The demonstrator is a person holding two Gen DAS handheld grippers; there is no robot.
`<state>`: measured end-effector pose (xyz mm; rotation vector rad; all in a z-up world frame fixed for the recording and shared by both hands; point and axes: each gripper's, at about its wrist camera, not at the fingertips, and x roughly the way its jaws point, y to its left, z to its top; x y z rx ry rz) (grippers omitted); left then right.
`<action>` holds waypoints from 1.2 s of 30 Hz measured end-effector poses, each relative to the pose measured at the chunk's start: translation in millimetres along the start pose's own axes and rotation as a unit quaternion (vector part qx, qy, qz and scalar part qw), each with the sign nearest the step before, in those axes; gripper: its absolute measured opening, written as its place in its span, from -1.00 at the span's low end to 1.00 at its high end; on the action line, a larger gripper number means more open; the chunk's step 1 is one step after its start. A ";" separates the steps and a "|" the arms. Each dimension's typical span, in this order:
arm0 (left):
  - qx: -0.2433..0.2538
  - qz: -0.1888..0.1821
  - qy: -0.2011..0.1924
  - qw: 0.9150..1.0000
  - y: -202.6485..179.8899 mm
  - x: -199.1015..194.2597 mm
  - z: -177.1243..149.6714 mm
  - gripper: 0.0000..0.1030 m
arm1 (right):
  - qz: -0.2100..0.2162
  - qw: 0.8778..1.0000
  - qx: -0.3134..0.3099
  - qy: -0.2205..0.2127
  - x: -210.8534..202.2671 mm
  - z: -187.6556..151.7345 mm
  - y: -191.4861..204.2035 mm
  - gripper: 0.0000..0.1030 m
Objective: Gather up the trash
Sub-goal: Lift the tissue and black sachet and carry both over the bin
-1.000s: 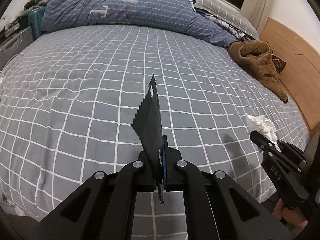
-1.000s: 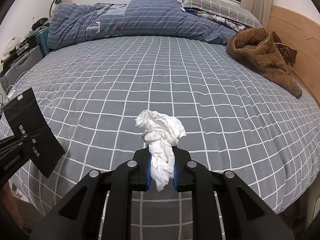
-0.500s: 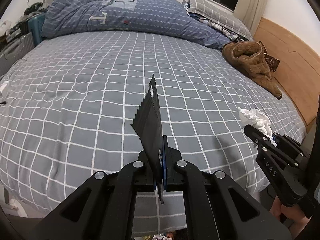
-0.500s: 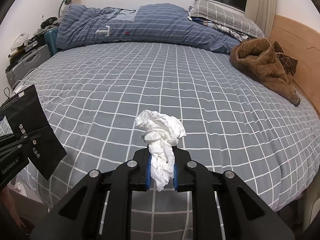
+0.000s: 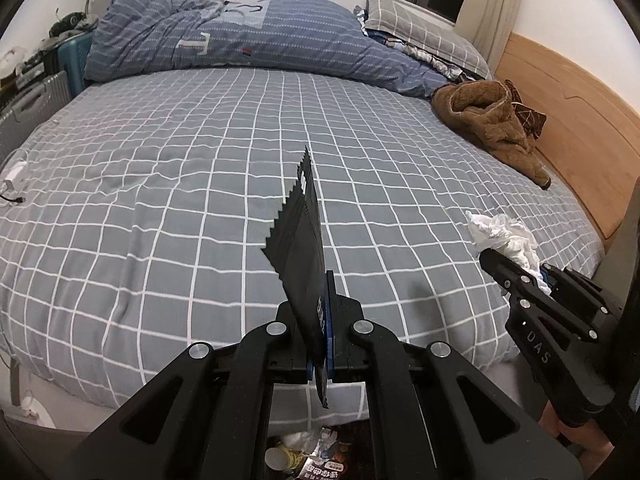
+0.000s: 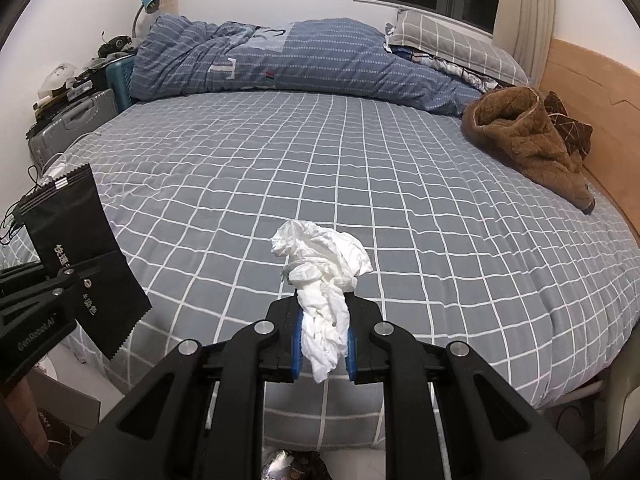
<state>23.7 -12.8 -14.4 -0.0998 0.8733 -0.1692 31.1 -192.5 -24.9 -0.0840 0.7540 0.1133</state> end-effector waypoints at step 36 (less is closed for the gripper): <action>-0.013 0.020 0.026 0.999 -1.2 -58.2 -89.2 -0.95 | 0.047 0.998 0.007 0.045 -73.8 -89.1 36.3 -0.72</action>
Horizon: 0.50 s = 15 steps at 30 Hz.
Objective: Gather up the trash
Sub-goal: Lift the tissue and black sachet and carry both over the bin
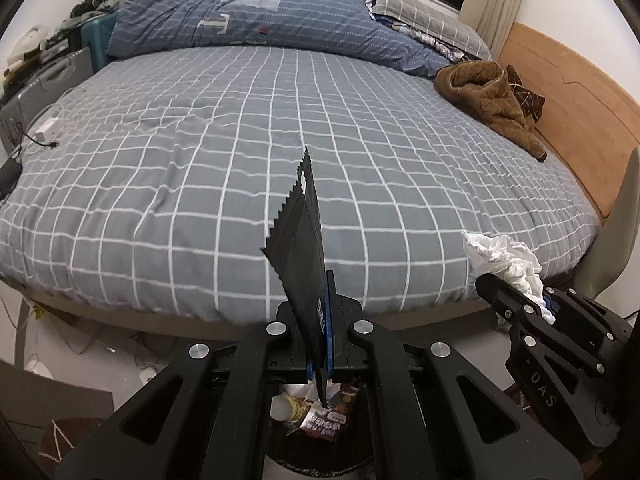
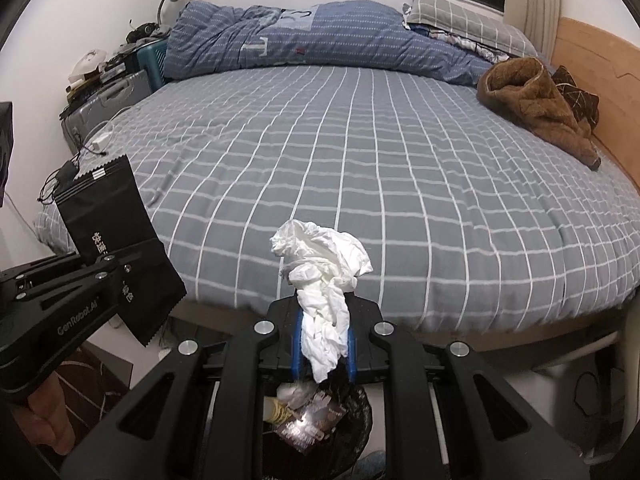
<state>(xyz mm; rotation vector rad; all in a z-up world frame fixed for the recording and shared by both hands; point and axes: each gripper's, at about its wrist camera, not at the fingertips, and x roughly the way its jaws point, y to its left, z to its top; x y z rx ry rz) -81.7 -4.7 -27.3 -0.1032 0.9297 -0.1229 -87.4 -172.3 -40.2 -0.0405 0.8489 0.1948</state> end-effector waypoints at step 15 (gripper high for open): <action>-0.009 0.023 0.041 0.999 15.3 -1.2 -51.2 -0.95 | 0.003 0.999 -0.008 0.043 -5.7 -45.6 18.0 -0.72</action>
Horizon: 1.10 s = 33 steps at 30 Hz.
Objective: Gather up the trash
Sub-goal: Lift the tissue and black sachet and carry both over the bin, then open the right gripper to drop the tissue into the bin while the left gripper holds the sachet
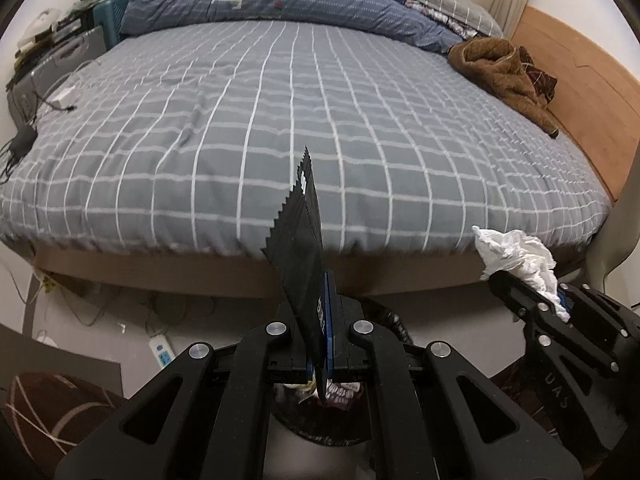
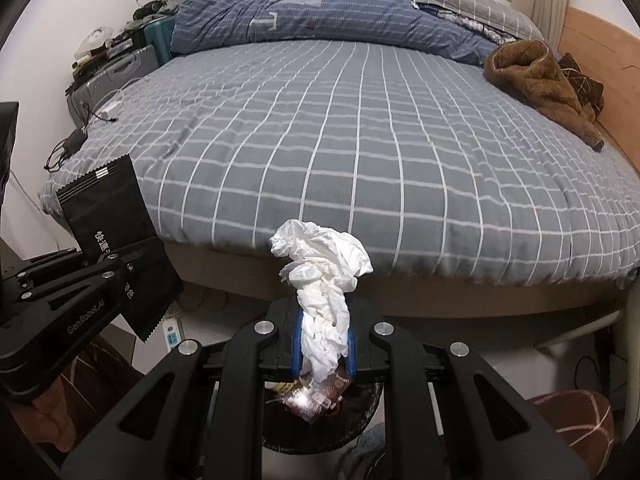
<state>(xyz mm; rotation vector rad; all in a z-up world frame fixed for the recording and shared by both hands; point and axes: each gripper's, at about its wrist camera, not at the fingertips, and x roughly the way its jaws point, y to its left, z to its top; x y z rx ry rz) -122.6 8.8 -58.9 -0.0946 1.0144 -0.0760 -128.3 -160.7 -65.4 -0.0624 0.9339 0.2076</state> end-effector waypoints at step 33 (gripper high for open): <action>-0.039 0.045 0.084 0.995 58.1 74.7 -62.0 -0.95 | 0.013 0.989 -0.016 0.145 111.0 -61.5 41.1 -0.65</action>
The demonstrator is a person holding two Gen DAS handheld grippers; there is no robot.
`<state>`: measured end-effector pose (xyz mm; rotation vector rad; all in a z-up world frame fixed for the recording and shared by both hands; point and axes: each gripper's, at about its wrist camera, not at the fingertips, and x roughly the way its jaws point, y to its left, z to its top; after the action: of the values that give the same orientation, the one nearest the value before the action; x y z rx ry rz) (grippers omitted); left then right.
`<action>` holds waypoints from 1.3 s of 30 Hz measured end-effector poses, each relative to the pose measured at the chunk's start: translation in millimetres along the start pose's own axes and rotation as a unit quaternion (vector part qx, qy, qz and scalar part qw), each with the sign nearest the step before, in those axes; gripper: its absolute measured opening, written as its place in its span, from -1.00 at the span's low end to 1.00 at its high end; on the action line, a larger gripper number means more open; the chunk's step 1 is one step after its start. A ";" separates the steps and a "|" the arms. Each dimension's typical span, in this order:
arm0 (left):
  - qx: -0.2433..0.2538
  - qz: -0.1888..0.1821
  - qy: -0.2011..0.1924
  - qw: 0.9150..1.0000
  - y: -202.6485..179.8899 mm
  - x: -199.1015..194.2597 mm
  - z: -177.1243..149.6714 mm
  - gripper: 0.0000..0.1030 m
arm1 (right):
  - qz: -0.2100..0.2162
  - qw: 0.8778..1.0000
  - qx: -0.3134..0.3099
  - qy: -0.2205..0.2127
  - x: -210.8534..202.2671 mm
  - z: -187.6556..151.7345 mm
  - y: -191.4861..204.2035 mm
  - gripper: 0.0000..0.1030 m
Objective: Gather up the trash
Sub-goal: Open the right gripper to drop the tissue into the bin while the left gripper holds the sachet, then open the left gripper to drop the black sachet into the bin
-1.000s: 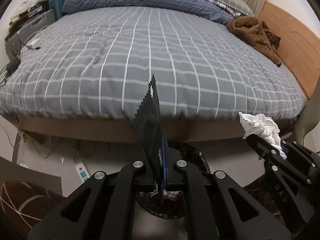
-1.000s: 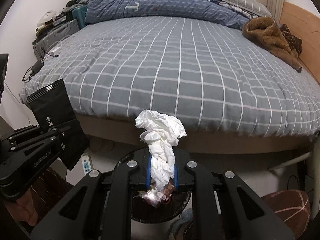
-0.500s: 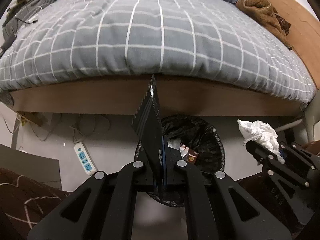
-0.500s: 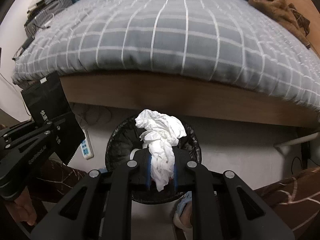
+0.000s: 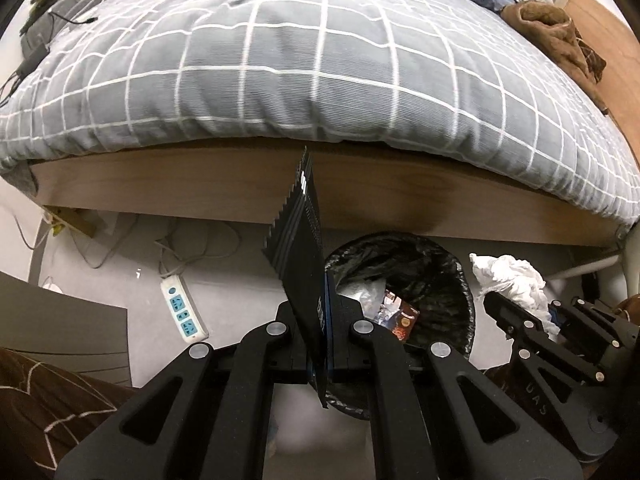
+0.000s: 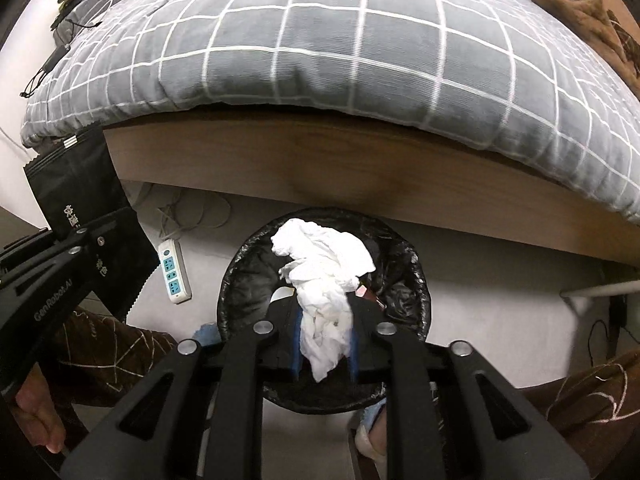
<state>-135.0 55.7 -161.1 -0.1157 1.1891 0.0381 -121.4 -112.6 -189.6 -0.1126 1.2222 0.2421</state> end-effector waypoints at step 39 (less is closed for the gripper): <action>0.092 -0.043 0.009 0.995 -116.1 16.9 -3.2 -0.63 | -0.068 0.989 0.111 -0.067 -54.2 -21.8 -124.9 0.77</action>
<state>-121.1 -60.5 -169.8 -0.0048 1.1984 -0.1485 -128.2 -244.9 -151.6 0.0144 1.0961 -0.0066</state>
